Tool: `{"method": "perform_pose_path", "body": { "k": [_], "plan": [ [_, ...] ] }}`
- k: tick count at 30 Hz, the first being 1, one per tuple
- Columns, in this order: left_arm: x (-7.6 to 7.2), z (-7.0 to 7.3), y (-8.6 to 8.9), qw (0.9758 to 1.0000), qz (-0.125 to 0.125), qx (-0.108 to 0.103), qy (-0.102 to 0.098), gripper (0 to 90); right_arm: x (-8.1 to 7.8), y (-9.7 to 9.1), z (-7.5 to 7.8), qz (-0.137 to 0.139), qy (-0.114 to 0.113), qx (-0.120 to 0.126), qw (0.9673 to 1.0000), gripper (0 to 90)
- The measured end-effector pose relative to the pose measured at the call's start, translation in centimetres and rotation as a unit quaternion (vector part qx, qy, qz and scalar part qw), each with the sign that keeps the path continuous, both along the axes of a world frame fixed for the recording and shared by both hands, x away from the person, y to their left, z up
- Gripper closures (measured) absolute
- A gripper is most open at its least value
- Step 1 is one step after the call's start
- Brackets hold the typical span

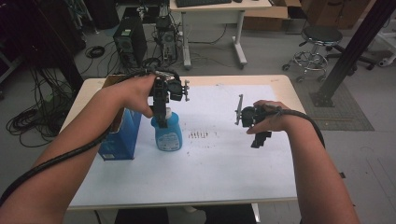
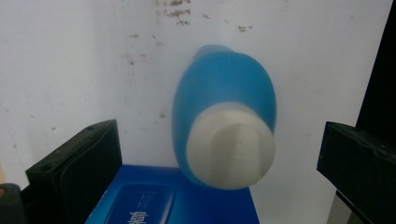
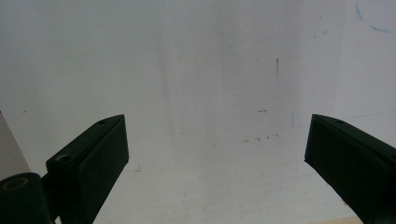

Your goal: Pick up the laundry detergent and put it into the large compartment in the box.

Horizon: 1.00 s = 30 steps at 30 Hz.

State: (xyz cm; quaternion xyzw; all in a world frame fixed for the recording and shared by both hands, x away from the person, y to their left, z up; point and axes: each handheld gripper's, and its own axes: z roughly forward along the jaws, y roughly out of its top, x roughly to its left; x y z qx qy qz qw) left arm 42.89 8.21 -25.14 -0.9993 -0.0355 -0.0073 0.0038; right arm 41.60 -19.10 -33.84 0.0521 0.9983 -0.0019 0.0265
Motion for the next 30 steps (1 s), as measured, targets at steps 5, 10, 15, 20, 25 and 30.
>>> {"method": "perform_pose_path", "body": {
  "k": [5,10,15,20,25,30],
  "plan": [
    [-0.1,-0.7,-0.1,1.0000,-0.003,0.009,0.000,0.1,0.0,0.1,-0.1,0.001,-0.001,0.001,1.0000,6.1],
    [-0.3,-1.2,-0.2,1.0000,-0.005,0.005,0.002,0.2,0.0,0.2,0.0,0.000,-0.002,0.004,1.0000,6.1],
    [-0.4,-1.5,-0.2,1.0000,-0.004,0.004,0.002,0.2,-0.1,0.3,0.1,0.001,-0.003,0.006,1.0000,6.1],
    [-0.4,-2.1,-0.2,1.0000,-0.006,-0.002,0.002,0.2,-0.1,0.4,0.0,0.001,-0.004,0.009,0.9999,6.1],
    [-0.5,-2.6,-0.2,1.0000,-0.006,0.003,0.002,0.2,-0.1,0.5,-0.1,0.003,-0.005,0.009,0.9999,6.0],
    [-0.5,-2.9,0.0,1.0000,-0.002,0.004,-0.003,0.2,-0.2,0.6,-0.2,0.002,-0.003,0.008,1.0000,6.1]
  ]
}}
